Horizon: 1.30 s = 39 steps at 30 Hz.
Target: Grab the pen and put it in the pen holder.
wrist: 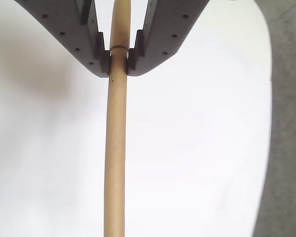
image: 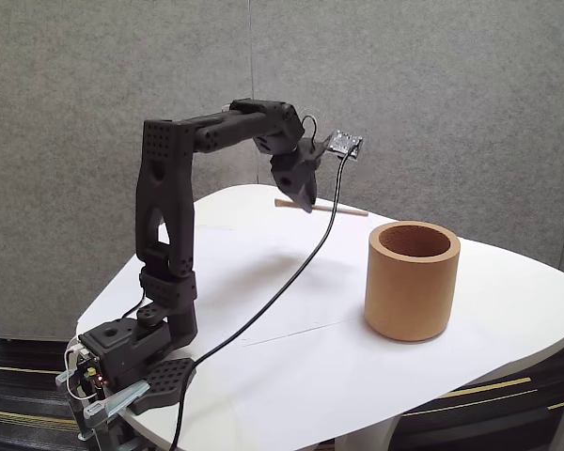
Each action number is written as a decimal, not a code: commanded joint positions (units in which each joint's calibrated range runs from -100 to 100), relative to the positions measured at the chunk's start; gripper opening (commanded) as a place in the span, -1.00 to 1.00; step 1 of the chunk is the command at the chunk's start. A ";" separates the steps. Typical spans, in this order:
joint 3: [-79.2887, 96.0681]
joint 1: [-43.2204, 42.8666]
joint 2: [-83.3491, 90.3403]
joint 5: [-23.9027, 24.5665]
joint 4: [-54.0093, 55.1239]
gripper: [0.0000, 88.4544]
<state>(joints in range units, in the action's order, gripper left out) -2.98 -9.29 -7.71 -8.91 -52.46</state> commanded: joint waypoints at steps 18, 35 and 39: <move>-29.42 3.73 14.82 -11.43 -0.17 -0.99; -28.97 21.44 20.52 -34.91 0.59 -0.99; -29.06 25.32 20.52 -37.55 0.68 -0.99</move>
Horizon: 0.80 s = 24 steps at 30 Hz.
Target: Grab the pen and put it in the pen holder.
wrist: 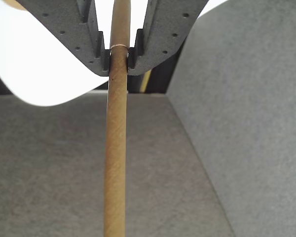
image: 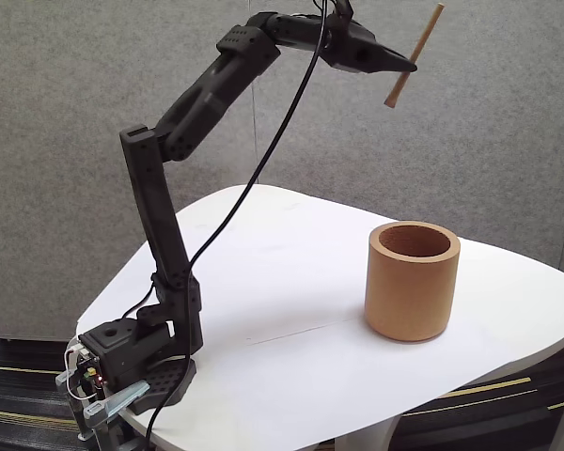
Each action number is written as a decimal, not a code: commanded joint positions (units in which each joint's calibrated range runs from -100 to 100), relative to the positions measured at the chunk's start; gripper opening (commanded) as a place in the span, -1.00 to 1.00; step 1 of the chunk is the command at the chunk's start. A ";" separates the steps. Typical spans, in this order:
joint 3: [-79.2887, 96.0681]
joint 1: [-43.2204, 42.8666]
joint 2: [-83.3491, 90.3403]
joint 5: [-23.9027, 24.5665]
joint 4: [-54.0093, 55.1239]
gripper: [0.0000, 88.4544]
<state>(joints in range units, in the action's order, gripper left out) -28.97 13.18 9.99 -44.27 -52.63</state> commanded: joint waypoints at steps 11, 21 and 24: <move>7.04 6.07 5.99 -4.13 0.93 -0.99; 33.57 5.56 19.90 -5.45 6.53 -0.99; 41.70 5.56 22.75 -5.45 12.54 -0.99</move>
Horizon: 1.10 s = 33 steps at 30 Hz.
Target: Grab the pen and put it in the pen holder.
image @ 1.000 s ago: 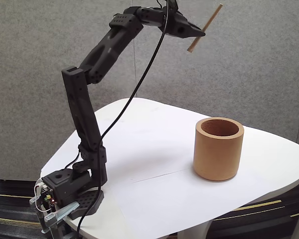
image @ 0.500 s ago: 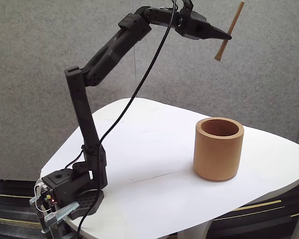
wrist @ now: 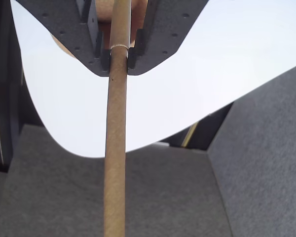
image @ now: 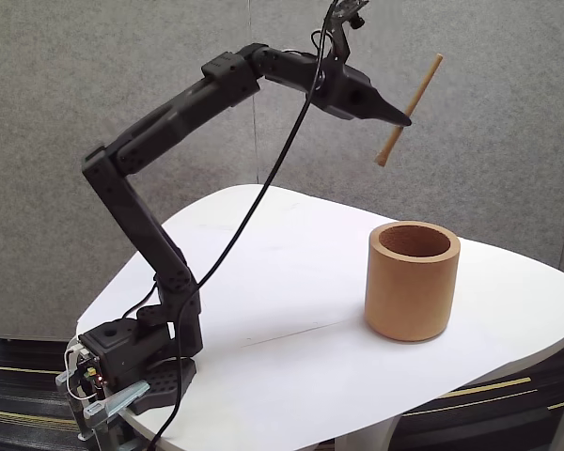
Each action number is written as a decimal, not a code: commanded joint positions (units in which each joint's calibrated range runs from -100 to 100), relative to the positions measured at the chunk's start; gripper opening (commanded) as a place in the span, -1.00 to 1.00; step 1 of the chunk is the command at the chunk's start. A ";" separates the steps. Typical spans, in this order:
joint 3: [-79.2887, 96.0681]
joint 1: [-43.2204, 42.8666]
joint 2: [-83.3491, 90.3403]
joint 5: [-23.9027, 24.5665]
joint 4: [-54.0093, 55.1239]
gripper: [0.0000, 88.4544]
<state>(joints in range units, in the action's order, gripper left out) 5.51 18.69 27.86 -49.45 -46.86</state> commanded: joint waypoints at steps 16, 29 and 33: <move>37.91 0.56 12.52 -0.27 35.51 -0.99; 41.06 2.68 11.71 -2.01 51.36 -0.99; 47.65 4.59 11.71 -3.96 56.19 -0.99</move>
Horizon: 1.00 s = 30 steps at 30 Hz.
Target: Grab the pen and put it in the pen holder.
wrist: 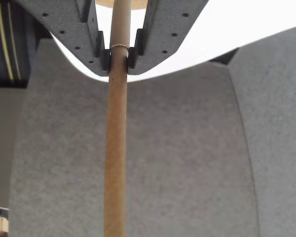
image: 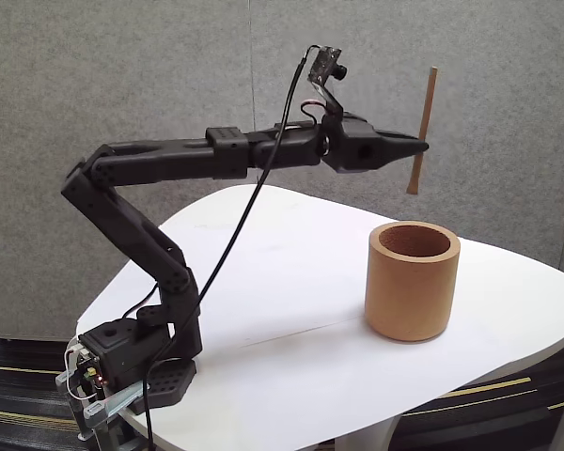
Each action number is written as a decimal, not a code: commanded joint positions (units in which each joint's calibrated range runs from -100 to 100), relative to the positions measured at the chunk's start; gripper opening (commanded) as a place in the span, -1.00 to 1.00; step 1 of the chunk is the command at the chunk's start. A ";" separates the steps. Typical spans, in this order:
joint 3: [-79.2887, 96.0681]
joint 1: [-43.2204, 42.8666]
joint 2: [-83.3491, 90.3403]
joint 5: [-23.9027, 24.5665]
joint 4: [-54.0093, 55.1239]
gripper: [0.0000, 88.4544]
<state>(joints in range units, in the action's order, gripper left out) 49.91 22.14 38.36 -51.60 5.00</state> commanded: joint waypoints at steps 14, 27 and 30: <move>11.10 1.50 -0.82 -2.49 6.36 -0.99; -0.63 0.99 -14.16 -2.23 6.36 -0.99; 0.00 0.33 -14.32 -2.23 6.36 -0.99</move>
<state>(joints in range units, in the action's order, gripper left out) 53.25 23.47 24.05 -54.04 10.34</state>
